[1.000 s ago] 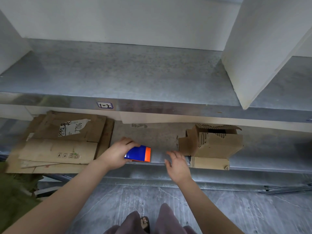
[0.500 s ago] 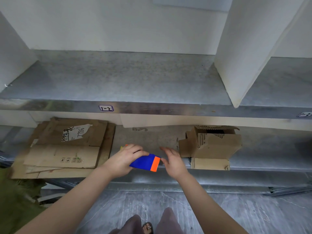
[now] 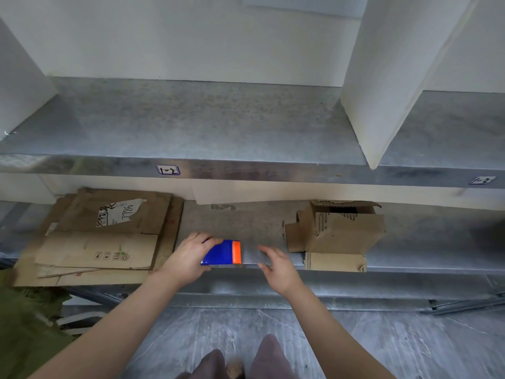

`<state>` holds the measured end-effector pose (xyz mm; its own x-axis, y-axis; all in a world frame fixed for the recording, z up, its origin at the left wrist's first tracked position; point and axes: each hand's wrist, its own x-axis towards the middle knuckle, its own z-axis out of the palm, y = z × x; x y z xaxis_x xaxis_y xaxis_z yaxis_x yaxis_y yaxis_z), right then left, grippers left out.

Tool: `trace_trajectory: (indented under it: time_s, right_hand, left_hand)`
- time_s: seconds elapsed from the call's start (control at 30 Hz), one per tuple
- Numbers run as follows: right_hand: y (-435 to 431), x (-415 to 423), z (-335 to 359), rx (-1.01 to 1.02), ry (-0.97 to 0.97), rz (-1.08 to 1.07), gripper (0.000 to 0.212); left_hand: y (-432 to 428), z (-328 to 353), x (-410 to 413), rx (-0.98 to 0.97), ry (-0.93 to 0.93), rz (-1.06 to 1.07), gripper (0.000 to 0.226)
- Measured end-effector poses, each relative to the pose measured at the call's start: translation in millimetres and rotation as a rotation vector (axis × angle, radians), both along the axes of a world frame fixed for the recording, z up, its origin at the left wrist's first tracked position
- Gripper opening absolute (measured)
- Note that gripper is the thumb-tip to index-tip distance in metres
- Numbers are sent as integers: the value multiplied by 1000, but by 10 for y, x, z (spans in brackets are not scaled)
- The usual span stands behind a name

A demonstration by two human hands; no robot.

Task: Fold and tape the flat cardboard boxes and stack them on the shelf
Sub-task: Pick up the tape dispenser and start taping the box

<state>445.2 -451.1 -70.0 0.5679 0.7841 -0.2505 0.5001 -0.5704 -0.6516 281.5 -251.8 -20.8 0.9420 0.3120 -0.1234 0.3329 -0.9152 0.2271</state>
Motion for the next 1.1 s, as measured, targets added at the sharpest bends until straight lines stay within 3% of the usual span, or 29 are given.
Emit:
trace_trajectory:
  time_s: [0.53, 0.73, 0.93, 1.1]
  right_hand:
    - [-15, -37, -31, -40, -55, 36, 50]
    - [13, -77, -36, -61, -75, 46, 51]
    - [107, -41, 149, 22, -75, -7, 48]
    - [10, 146, 458, 208, -62, -151, 43]
  left_hand:
    - [-131, 117, 29, -30, 25, -38, 77]
    - [299, 476, -174, -44, -119, 30, 72]
    - [111, 745, 40, -86, -290, -123, 64]
    - [-50, 943, 277, -98, -382, -240, 61]
